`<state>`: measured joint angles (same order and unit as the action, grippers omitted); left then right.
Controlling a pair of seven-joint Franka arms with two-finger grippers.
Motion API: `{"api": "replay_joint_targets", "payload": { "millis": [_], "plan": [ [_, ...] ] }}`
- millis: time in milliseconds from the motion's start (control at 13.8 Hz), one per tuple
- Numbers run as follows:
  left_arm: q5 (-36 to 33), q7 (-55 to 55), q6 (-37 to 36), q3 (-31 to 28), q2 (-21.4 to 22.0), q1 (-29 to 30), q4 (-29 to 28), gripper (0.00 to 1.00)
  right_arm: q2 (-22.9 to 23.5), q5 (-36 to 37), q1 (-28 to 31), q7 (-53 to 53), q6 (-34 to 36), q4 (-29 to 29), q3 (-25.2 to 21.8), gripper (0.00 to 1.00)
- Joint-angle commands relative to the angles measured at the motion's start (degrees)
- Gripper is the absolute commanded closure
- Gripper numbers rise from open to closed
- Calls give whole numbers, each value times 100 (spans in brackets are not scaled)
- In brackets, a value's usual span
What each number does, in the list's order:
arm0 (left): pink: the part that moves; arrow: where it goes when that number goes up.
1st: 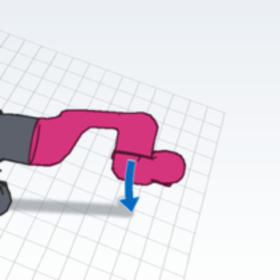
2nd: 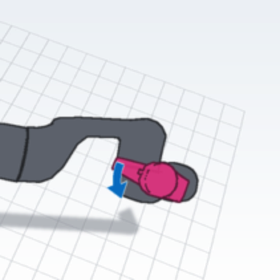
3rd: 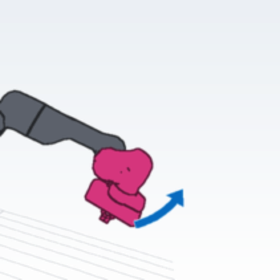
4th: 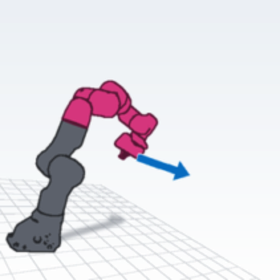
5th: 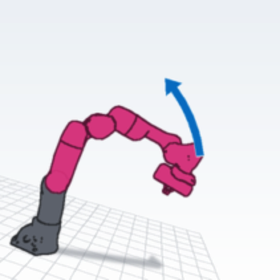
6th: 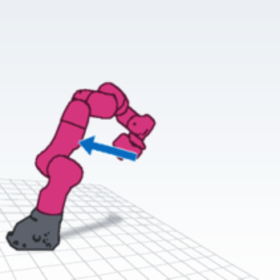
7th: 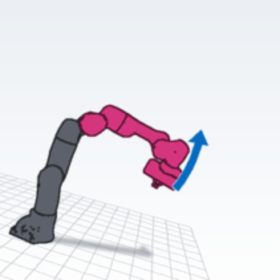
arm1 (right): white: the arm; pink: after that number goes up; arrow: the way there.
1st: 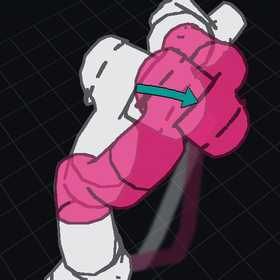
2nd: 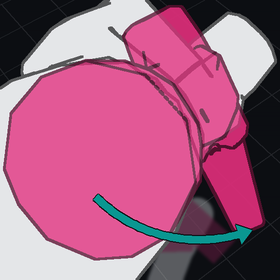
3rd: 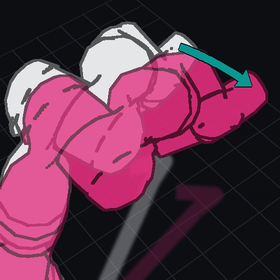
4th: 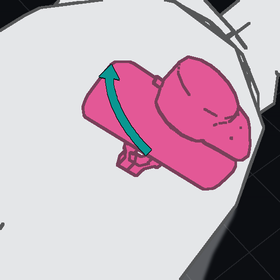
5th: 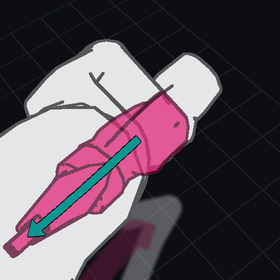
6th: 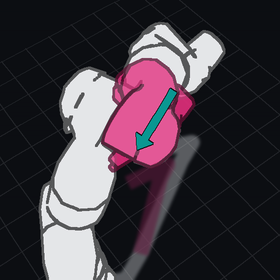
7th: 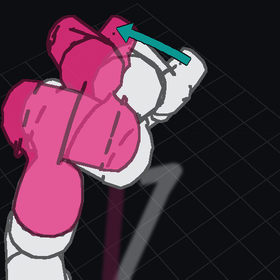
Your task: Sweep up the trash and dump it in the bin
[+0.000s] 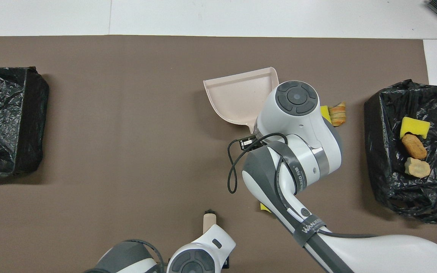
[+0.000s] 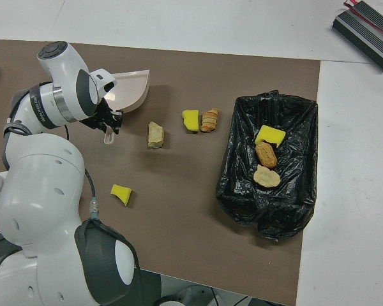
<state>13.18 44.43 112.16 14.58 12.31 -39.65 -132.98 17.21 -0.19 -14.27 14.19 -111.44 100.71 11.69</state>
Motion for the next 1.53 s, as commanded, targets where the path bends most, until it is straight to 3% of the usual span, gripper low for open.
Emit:
{"api": "replay_joint_targets", "payload": {
  "millis": [0, 363, 727, 945, 1090, 1235, 1308, 1381, 1453],
  "plan": [
    [-420, -625, -527, 54, 52, 649, 534, 0, 90, -148, 21, 146, -71, -96, 9, 100],
    [-834, -2251, -818, 54, -71, 2046, 1685, 0, 230, -140, -207, 654, -255, -87, 9, 100],
    [-1186, -3482, -1643, 45, -299, 3031, 2898, 0, 345, -148, -803, 1540, -300, -52, 9, 100],
    [-1168, -4125, -2144, 36, -413, 3498, 3654, 0, 538, -349, -1173, 2288, -562, -95, 9, 100],
    [-1168, -4153, -2557, 36, -755, 3579, 4155, 0, 599, -850, -1192, 2325, -511, -209, 9, 100],
    [-1186, -4153, -2716, 27, -1019, 3587, 4630, 0, 608, -869, -1192, 2325, -511, -193, 9, 100],
    [-1177, -4153, -2760, 10, -1107, 3596, 4719, 0, 617, -878, -1174, 2325, -502, -175, 9, 71],
    [-1177, -4153, -2761, 18, -1117, 3657, 4728, 0, 617, -808, -1174, 2308, -467, -166, 9, 1],
    [-1186, -4153, -2761, 27, -1099, 3684, 4720, 0, 609, -808, -1183, 2308, -423, -157, 9, 0]
  ]
}}
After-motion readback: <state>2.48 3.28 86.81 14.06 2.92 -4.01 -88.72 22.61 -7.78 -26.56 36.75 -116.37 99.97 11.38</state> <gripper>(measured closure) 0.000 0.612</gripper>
